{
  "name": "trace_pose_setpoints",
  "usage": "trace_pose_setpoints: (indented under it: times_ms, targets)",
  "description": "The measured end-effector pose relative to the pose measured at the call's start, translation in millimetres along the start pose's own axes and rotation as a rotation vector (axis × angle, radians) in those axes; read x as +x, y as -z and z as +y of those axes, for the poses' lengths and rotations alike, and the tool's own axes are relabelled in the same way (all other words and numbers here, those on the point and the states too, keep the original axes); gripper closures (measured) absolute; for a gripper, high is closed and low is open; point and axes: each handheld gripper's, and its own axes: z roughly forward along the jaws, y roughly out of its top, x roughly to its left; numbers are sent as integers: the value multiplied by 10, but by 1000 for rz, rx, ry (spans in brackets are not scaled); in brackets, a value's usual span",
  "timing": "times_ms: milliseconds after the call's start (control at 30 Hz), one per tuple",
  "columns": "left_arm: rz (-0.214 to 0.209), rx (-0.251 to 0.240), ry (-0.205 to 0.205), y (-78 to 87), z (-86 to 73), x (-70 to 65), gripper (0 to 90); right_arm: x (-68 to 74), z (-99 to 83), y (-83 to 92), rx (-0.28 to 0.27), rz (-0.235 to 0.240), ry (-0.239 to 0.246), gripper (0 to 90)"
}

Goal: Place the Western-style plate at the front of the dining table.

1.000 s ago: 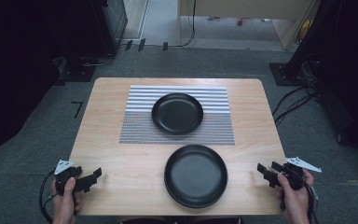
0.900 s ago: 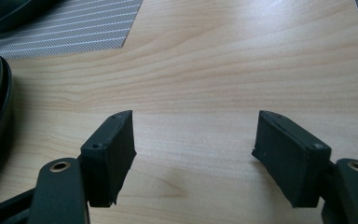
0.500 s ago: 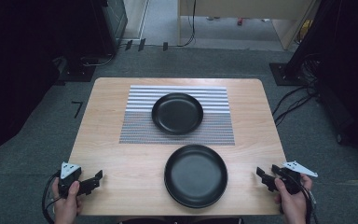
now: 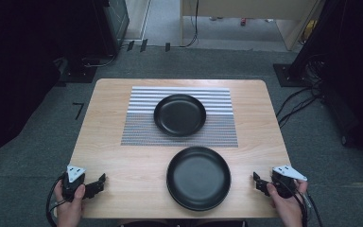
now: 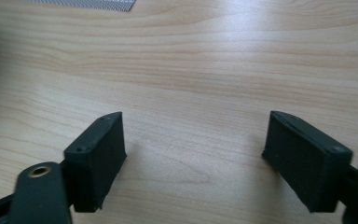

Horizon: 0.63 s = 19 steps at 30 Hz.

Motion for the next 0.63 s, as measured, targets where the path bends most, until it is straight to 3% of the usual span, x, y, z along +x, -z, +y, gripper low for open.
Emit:
trace_pose_setpoints:
  times_ms: [633]
  targets:
    - [-1,-1,-2,-1,0,1,132,36,12,-22,9,-17,2,145]
